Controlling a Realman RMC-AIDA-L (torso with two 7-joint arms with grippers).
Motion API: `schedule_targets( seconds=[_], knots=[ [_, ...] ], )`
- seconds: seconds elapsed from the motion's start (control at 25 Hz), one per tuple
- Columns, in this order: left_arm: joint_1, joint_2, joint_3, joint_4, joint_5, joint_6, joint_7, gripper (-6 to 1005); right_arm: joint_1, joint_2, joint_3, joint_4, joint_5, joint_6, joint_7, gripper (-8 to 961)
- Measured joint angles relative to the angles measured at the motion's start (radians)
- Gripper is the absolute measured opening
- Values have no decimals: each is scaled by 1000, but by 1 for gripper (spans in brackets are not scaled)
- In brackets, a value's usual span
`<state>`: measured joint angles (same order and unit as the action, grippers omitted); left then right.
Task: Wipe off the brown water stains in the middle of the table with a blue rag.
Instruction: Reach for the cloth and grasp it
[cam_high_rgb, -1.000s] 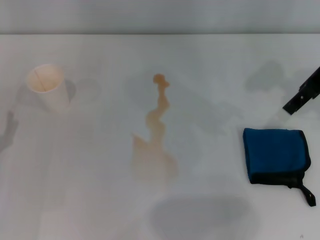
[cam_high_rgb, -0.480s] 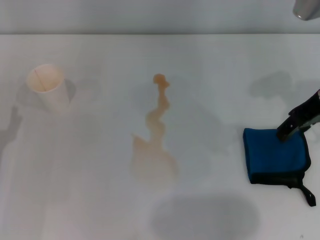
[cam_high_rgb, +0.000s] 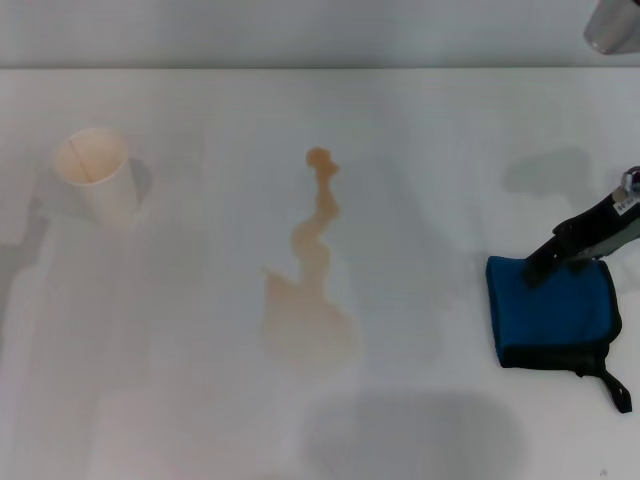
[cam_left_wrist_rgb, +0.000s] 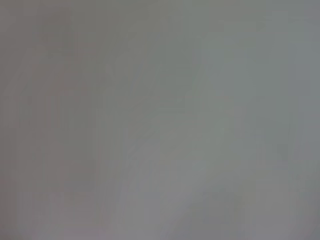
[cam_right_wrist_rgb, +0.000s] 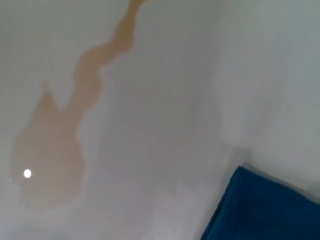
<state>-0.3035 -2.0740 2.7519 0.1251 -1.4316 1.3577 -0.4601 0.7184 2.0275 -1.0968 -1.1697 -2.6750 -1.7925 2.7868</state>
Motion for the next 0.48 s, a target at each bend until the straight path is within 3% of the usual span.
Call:
schedule_targets(
  seconds=[0.24, 0.48],
  knots=[
    [-5, 0, 0, -2, 0, -2, 0, 887, -16, -5, -58, 18, -3, 69, -4, 682],
    [-9, 0, 0, -12, 0, -3, 0, 887, -77, -10, -194, -29, -3, 155, -16, 681]
  ],
)
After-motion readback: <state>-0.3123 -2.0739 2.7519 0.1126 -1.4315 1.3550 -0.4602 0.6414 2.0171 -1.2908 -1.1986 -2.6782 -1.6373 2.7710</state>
